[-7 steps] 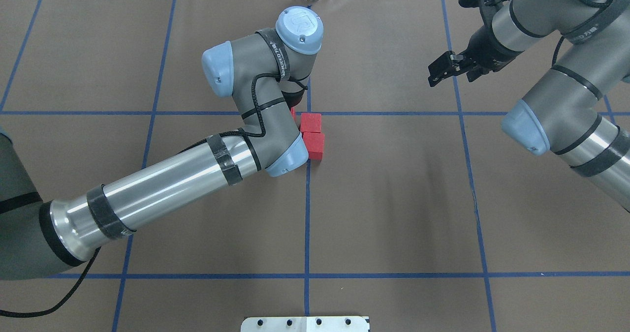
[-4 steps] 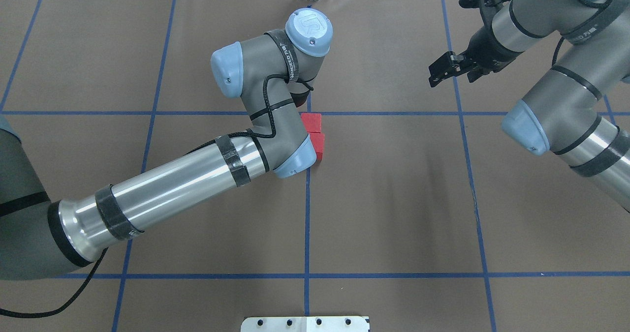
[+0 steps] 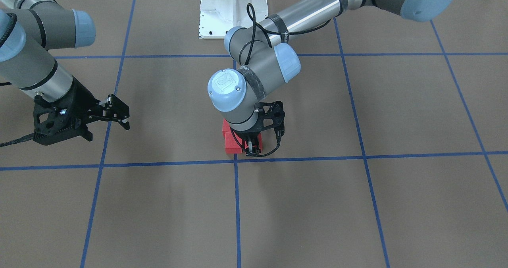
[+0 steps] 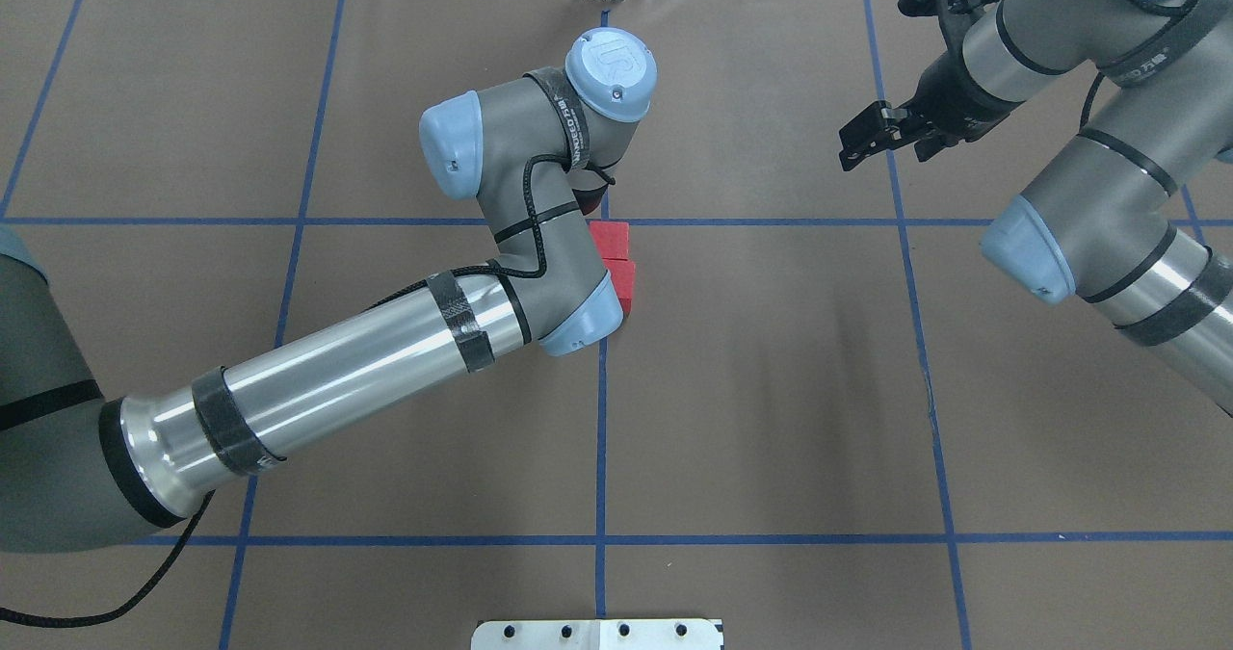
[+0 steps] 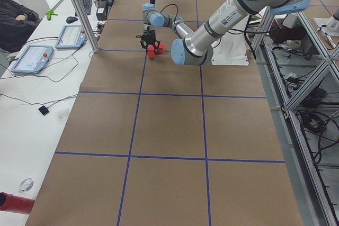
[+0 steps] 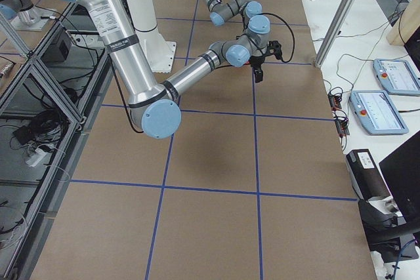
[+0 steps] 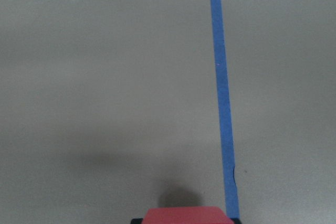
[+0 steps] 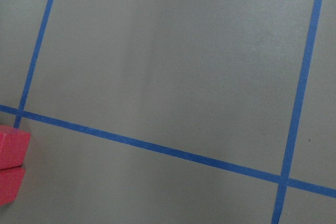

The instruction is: Form red blocks into L shape at center

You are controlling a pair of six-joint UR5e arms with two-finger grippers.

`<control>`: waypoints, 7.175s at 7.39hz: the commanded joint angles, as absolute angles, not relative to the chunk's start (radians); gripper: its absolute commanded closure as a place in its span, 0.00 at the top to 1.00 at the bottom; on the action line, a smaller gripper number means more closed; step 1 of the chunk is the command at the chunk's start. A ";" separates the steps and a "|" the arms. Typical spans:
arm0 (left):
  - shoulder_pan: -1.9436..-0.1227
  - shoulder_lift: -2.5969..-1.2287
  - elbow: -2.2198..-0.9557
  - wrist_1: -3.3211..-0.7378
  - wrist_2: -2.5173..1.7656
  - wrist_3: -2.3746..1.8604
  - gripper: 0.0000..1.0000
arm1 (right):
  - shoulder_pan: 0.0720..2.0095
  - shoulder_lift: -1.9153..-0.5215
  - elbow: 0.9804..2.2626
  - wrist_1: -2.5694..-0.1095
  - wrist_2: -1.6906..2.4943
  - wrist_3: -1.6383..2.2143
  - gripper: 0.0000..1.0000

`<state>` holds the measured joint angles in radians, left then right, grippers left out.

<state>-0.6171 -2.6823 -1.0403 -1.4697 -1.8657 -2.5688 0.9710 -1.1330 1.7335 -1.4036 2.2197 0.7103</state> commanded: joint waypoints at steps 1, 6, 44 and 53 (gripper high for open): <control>-0.611 -2.683 -1.040 -1.470 -1.865 -2.569 0.00 | 0.971 -1.134 1.732 -1.404 2.220 0.710 0.99; -0.604 -2.683 -1.043 -1.471 -1.865 -2.568 0.00 | 0.971 -1.134 1.733 -1.405 2.220 0.710 0.99; -1.545 -1.419 -1.841 -1.557 -2.333 -0.052 1.00 | 1.562 -1.555 1.713 -1.586 2.367 0.181 0.99; -1.543 -1.420 -1.799 -1.562 -2.316 -0.054 1.00 | 1.562 -1.586 1.713 -1.585 2.401 0.172 0.99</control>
